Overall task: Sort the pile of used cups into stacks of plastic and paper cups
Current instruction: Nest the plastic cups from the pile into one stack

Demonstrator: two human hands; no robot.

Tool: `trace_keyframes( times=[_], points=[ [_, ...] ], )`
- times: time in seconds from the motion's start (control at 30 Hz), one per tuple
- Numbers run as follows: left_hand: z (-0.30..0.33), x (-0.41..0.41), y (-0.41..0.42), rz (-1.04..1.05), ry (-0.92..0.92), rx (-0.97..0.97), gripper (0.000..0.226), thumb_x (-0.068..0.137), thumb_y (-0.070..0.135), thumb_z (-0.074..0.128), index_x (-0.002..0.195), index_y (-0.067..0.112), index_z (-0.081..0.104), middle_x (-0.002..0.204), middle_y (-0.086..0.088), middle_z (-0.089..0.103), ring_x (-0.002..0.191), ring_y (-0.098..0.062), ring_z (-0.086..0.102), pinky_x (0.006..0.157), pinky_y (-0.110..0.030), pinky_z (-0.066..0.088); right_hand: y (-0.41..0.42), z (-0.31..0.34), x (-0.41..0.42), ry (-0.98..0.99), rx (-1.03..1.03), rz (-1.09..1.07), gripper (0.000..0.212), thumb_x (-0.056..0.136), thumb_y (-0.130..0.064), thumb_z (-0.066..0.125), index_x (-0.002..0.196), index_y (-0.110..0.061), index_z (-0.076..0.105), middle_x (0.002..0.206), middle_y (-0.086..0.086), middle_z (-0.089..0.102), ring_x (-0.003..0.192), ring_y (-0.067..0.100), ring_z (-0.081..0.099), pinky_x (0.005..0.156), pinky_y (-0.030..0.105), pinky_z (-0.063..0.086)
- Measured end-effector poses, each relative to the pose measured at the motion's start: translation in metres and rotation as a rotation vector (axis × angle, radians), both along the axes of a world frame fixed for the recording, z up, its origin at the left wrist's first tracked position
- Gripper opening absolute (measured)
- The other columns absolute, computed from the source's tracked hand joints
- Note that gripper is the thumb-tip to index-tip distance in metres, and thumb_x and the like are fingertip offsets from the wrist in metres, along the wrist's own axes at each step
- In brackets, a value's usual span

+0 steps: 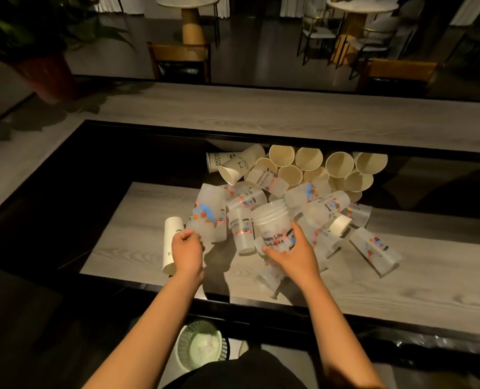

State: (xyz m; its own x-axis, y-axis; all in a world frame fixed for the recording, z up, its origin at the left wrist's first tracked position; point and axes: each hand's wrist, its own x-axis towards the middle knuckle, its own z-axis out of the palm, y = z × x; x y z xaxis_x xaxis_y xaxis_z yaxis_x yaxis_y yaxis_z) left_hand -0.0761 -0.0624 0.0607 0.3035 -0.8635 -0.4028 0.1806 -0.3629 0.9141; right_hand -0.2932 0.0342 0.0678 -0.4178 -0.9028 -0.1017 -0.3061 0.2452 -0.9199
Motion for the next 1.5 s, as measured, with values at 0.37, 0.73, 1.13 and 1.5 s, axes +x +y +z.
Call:
trace_keyframes(
  times=[0.37,0.73,1.13,1.5],
  points=[
    [0.020,-0.001,0.046,-0.178,-0.259,-0.288,0.026,0.096,0.017,0.059,0.115,0.032,0.048,0.096,0.003,0.066,0.084,-0.010,0.063,0.068,-0.023,0.049,0.061,-0.016,-0.006,0.114,0.073,0.032,0.082,0.065,-0.048,0.083,0.134,-0.054,0.040,0.114,-0.032,0.058,0.106,0.006,0.060,0.086,0.034,0.054],
    [0.051,-0.094,0.039,-0.497,-0.392,-0.516,0.025,0.088,-0.003,0.068,0.084,0.022,0.069,0.088,0.010,0.073,0.085,0.005,0.067,0.076,-0.007,0.049,0.033,-0.011,-0.072,0.188,0.072,0.175,0.093,0.062,-0.052,0.087,0.142,-0.049,0.041,0.127,-0.023,0.057,0.111,-0.001,0.058,0.087,0.024,0.051],
    [0.009,-0.179,0.025,-0.551,-0.494,-0.370,0.034,0.091,0.009,0.063,0.110,0.037,0.066,0.118,0.006,0.065,0.093,-0.007,0.062,0.067,-0.012,0.051,-0.008,-0.034,-0.162,0.104,0.055,0.188,0.078,0.058,-0.047,0.088,0.113,-0.076,0.040,0.111,-0.046,0.057,0.103,-0.023,0.054,0.073,0.002,0.045],
    [-0.043,-0.185,0.007,-0.965,-1.068,-0.265,0.060,0.093,0.012,0.065,0.147,0.035,0.050,0.157,-0.009,0.035,0.145,-0.030,0.030,0.117,-0.042,0.030,-0.043,-0.044,-0.173,0.002,0.085,0.243,0.088,0.060,-0.048,0.089,0.137,-0.046,0.047,0.120,-0.030,0.060,0.114,-0.004,0.057,0.088,0.018,0.046]
  ],
)
